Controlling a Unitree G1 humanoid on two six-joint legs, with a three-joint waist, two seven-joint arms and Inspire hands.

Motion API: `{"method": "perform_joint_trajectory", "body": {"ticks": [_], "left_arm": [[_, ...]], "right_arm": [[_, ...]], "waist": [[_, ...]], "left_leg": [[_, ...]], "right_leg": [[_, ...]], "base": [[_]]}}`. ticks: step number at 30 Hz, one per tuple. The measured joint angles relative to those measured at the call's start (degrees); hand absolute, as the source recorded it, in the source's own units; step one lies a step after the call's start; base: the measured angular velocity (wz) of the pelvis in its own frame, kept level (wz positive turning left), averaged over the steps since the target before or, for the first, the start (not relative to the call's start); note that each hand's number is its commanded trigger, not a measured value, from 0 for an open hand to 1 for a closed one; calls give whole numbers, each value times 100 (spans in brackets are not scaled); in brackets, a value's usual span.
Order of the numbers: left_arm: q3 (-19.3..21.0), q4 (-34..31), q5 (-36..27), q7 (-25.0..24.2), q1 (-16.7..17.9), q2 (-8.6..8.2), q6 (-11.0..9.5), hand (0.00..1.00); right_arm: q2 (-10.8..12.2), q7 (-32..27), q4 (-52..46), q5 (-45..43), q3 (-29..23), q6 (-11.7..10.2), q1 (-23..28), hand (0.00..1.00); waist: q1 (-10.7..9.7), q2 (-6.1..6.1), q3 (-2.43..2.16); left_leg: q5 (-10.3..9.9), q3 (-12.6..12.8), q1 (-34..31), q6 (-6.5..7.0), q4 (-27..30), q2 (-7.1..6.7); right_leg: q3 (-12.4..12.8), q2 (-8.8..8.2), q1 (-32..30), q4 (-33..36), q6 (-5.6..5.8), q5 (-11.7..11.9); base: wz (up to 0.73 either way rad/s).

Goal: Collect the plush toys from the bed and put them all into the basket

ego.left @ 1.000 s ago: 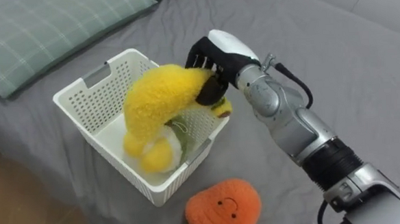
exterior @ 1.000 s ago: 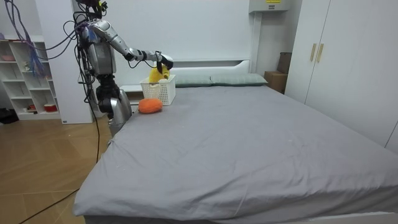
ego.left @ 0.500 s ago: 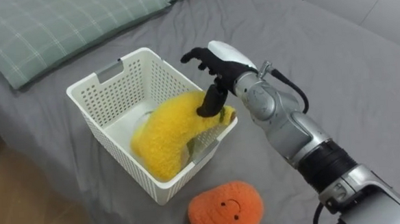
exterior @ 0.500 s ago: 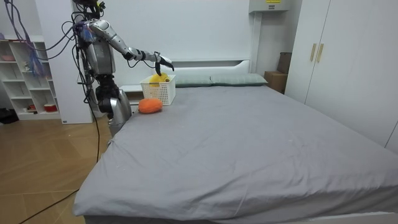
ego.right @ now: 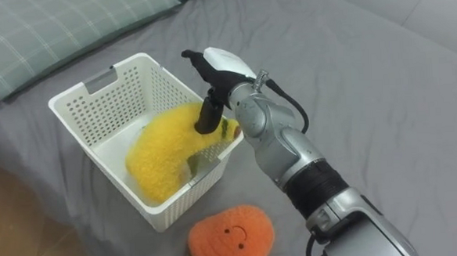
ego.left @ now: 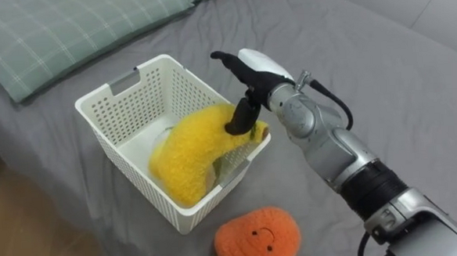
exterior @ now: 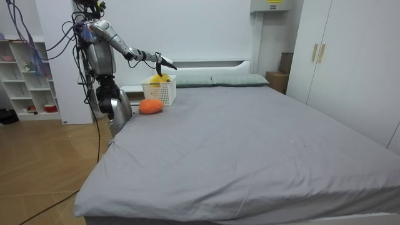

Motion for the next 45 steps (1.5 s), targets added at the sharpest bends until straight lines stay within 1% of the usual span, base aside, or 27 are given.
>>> {"method": "perform_joint_trajectory", "body": {"ticks": [9,14,17,19,20,21,22,24,25,26,28,30,31,32,34,35,37,38,39,40,42,43,44,45], "left_arm": [[18,0,118,12,-21,0,8,0],[46,0,137,11,-19,-1,33,0],[62,0,312,11,-16,-2,72,0],[54,0,356,12,-15,-3,129,0],[46,0,354,12,-15,-3,138,0],[32,0,351,12,-18,-9,143,0],[24,0,346,12,-17,-10,149,0],[35,0,346,12,-17,-8,164,0],[45,0,347,12,-19,0,166,0],[44,0,348,12,-21,4,166,0],[44,-1,350,11,-30,6,165,0],[48,0,346,11,-27,2,166,0],[48,-2,346,11,-40,2,166,0],[47,-2,341,12,-53,1,166,0],[42,-45,327,12,-72,-5,165,0],[42,-55,328,12,-72,-9,164,0],[49,-62,350,12,-73,-12,162,0],[49,-62,352,12,-80,-11,161,0],[49,-62,348,12,-113,-12,161,0],[48,-61,340,12,-154,-18,158,0],[49,-61,341,12,-174,-24,125,0],[49,-30,340,12,-210,-26,119,0],[50,-4,337,12,-225,-28,122,0],[68,67,336,12,-232,-28,147,0]], "right_arm": [[-1,0,162,62,-5,-12,0,0],[-1,0,157,59,-35,-28,0,0],[-5,-7,151,72,-353,-79,-1,0],[-30,-67,145,111,-554,-79,-6,0],[-35,-83,145,154,-582,-79,-6,0],[-66,-117,142,264,-596,-79,-7,0],[-82,-139,142,342,-602,-79,-6,0],[-139,-141,142,523,-612,-79,-6,0],[-197,-142,142,734,-664,-79,-6,0],[-231,-147,142,844,-697,-76,-6,0],[-416,-230,143,1027,-722,-77,-6,0],[-501,-286,143,1051,-751,-78,-6,0],[-532,-335,142,1068,-804,-79,-6,0],[-544,-346,142,1079,-851,-81,-6,0],[-565,-410,139,1180,-1084,-101,-5,0],[-565,-435,136,1194,-1151,-101,-5,0],[-575,-560,79,1234,-1337,-103,-6,0],[-577,-585,54,1235,-1384,-108,-6,0],[-581,-653,10,1251,-1465,-113,-6,0],[-581,-707,-18,1282,-1533,-123,-5,0],[-585,-759,-36,1382,-1597,-127,-4,0],[-610,-792,-45,1454,-1621,-127,-5,0],[-615,-808,-44,1502,-1629,-127,-1,0],[-617,-843,-45,1620,-1631,-128,20,0]], "waist": [[-17,28,19],[-64,36,20],[-100,54,5],[-176,69,-30],[-197,85,-30],[-254,98,-45],[-325,119,-49],[-383,142,-58],[-466,146,-61],[-496,146,-61],[-611,149,-62],[-636,171,-65],[-649,182,-75],[-666,187,-78],[-814,198,-80],[-832,206,-83],[-931,247,-110],[-962,256,-116],[-1037,270,-123],[-1097,281,-125],[-1136,299,-127],[-1243,296,-127],[-1266,297,-126],[-1288,307,-122]], "left_leg": [[-1,14,75,0,-2,2],[-1,14,77,0,5,0],[-1,19,58,1,6,-6],[0,19,53,3,6,-8],[3,21,54,7,7,-8],[7,33,54,9,7,-6],[9,64,65,11,4,3],[9,175,96,12,-21,18],[9,180,103,12,-22,19],[9,190,108,12,-21,19],[10,243,139,15,-21,22],[8,354,202,22,-35,48],[4,432,220,24,-52,70],[2,479,229,25,-58,83],[2,523,236,25,-76,98],[2,550,245,25,-84,104],[2,641,296,25,-130,123],[2,644,300,25,-131,123],[2,654,314,25,-137,122],[2,722,360,25,-158,130],[2,819,420,25,-211,148],[2,829,456,25,-222,150],[1,846,470,25,-234,152],[0,921,519,24,-263,167]], "right_leg": [[51,6,55,-3,0,0],[91,7,58,-2,0,0],[159,7,35,-1,0,0],[170,7,33,1,0,0],[170,7,34,2,0,0],[176,7,33,2,0,0],[197,8,32,2,0,0],[290,17,22,3,0,0],[296,16,28,5,0,0],[308,15,29,8,0,1],[389,18,27,12,0,3],[525,32,21,20,-3,11],[601,46,4,21,-2,24],[634,54,-5,21,-6,32],[671,62,-30,23,-11,43],[695,66,-35,24,-15,46],[803,80,-44,30,-18,49],[813,81,-45,29,-18,49],[829,82,-41,28,-17,50],[893,88,-43,29,-17,50],[976,100,-37,31,-19,51],[979,99,-37,33,-19,51],[993,101,-36,34,-19,52],[1076,113,-36,38,-20,52]], "base": [[0],[0],[0],[0],[0],[0],[-6],[-16],[-12],[-6],[-12],[-28],[-33],[-24],[-13],[-18],[-22],[-11],[-10],[-18],[-24],[-14],[-17],[-28]]}}
